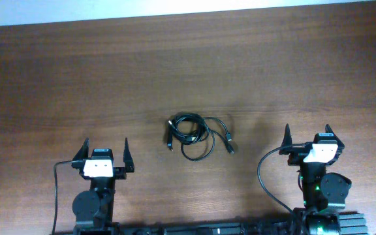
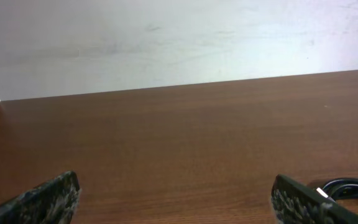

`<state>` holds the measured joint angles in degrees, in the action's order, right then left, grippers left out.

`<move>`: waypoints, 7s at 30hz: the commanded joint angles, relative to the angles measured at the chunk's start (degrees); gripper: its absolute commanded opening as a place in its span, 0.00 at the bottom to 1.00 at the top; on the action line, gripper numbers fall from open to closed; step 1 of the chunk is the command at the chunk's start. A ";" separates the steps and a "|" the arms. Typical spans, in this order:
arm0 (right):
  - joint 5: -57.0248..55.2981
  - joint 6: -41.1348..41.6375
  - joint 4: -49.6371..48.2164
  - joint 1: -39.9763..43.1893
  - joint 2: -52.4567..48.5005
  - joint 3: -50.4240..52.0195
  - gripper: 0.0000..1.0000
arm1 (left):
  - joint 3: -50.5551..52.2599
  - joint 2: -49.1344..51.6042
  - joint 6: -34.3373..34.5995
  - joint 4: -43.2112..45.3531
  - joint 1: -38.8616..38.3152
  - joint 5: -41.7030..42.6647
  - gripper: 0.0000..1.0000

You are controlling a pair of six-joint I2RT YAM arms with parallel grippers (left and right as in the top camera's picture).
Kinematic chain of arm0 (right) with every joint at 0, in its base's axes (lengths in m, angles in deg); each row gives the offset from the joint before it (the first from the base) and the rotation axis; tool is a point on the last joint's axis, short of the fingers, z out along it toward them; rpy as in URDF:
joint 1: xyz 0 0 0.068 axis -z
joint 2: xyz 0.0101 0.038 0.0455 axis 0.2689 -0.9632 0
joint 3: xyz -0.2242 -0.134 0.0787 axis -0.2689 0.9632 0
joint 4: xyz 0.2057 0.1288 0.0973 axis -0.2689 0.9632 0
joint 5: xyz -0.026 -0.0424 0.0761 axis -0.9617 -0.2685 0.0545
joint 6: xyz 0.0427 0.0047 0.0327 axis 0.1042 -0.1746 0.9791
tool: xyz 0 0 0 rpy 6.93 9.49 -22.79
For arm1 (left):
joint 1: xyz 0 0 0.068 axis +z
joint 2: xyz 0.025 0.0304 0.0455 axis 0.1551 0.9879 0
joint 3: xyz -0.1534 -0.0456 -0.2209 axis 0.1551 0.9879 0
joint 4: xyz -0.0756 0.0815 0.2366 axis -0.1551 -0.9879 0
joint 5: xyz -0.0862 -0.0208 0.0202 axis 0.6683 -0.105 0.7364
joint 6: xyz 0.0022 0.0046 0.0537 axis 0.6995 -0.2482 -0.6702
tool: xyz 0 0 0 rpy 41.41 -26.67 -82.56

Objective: Untangle cables

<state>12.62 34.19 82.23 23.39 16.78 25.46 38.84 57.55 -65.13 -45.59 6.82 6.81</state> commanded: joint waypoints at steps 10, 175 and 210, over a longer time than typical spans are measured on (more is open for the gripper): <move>-0.70 0.22 0.07 -0.46 0.39 0.50 0.98 | 0.31 -0.33 -1.11 -0.09 0.31 -0.22 0.99; 30.21 38.42 10.05 -0.44 -36.65 -15.93 0.99 | -77.79 107.41 26.27 -30.45 -28.87 16.26 0.69; 6.60 21.14 -9.01 -37.73 -110.05 -59.58 0.04 | -96.70 100.17 25.29 -61.00 0.39 3.15 0.99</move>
<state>17.53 49.36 70.23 -14.55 -95.74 -31.72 -57.29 158.55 -40.39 -106.36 6.82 10.16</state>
